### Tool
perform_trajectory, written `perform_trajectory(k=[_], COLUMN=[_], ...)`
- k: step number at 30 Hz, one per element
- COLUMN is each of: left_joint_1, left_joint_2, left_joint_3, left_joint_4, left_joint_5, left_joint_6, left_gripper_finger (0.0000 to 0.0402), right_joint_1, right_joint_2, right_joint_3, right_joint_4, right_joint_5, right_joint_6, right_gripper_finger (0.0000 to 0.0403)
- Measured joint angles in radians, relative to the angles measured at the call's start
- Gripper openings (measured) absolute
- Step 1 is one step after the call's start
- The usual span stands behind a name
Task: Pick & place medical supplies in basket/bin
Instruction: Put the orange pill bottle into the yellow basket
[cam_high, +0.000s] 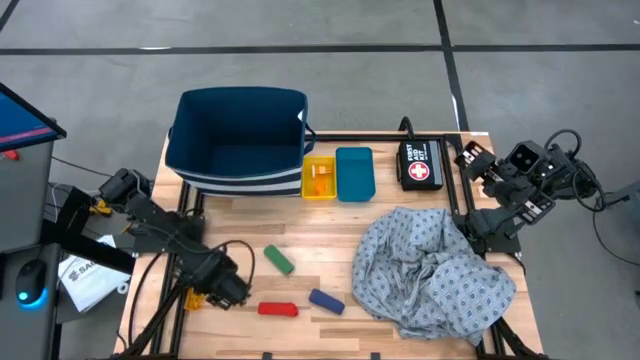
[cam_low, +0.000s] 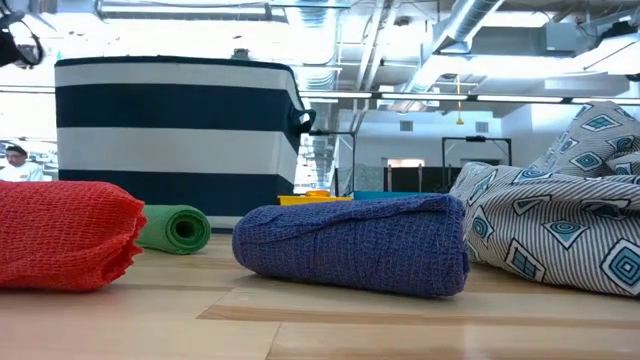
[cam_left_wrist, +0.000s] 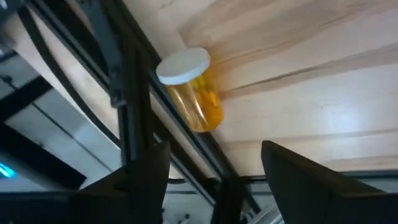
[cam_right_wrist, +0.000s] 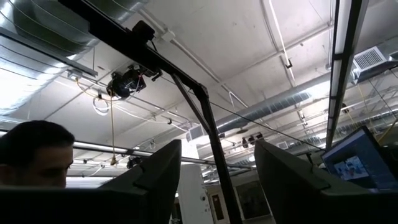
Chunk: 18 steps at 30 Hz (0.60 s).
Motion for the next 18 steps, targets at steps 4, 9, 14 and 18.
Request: perform_trajectory(k=[4,9,14,18], left_joint_1=[-0.043,-0.082,-0.102,-0.101], left_joint_2=[0.0,0.0,0.0,0.0], left_joint_3=[-0.036,-0.095,-0.157,-0.203], left_joint_4=[0.113,0.179,0.194,0.263], left_joint_5=[-0.001,0.0,0.025,0.025], left_joint_6=[-0.123,-0.202,-0.248,-0.249], left_gripper_finger=[0.0251,0.0253,0.0253,0.0253], right_joint_1=[0.0,0.0,0.0,0.0], right_joint_2=[0.0,0.0,-0.001,-0.002], right_joint_3=[0.0,0.0,0.0,0.0], right_joint_4=[-0.001,-0.001,-0.001,-0.001], right_joint_5=[0.0,0.0,0.0,0.0], right_joint_6=[-0.002,-0.002,-0.001,-0.001], right_gripper_finger=[0.0201,0.0201,0.0201,0.0201])
